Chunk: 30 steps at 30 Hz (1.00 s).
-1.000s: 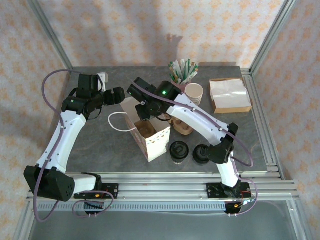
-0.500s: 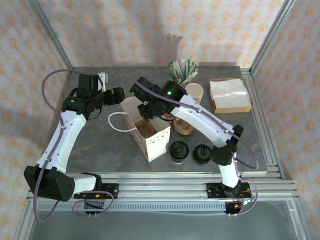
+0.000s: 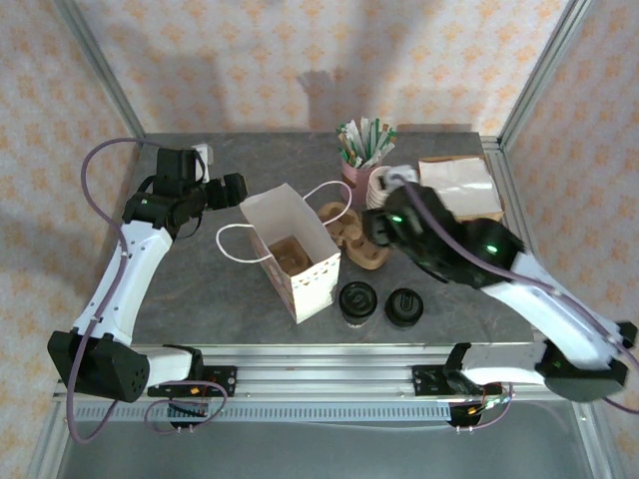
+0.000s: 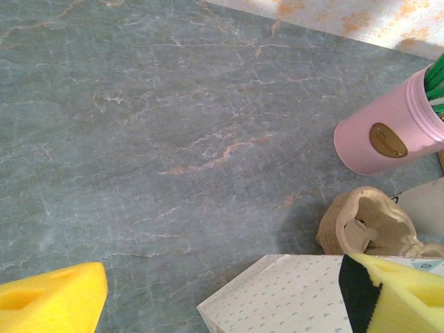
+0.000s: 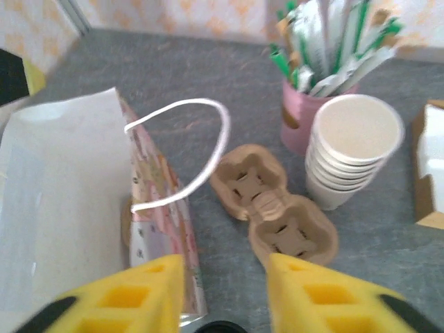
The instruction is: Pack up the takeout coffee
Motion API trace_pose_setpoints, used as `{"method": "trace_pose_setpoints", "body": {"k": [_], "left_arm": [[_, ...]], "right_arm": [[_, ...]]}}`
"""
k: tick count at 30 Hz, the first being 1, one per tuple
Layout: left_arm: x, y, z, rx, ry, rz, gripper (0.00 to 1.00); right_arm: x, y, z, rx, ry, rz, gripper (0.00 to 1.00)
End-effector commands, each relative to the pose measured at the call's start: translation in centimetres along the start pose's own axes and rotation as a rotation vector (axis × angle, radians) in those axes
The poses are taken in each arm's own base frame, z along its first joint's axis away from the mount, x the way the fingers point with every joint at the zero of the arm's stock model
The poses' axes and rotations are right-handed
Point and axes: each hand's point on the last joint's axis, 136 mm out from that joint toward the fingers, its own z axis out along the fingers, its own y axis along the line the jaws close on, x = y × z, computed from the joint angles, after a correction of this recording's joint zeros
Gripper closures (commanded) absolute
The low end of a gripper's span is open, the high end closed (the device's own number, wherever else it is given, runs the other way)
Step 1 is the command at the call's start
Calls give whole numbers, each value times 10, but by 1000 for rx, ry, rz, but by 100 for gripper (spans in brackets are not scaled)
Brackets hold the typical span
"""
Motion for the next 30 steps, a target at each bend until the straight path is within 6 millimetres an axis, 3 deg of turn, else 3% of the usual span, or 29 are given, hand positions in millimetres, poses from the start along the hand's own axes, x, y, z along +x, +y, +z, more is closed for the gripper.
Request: {"method": "trace_pose_setpoints", "body": {"k": [1,6,10,13,21,30], "left_arm": [[1,9,-5,-43,-16,11,12],[0,10,-4,-50,-17,16,12],[0,11,-5,-55,-15,17,12],[1,11,-4,-55,-13,17,11],[2,12,-3,-56,-8,19,11],[3,10,-3,-46,-5,16,11]], "right_arm": [[5,-24,-23,22,-32,41,56],[69,-49,-28,102,208,21,51],[122,-36,-15,41,417,13,39],[147,-26,-4,-1,506,-7,35],[189,9,30,-132,559,-146,25],[207,19,57,-110,613,-197,22]]}}
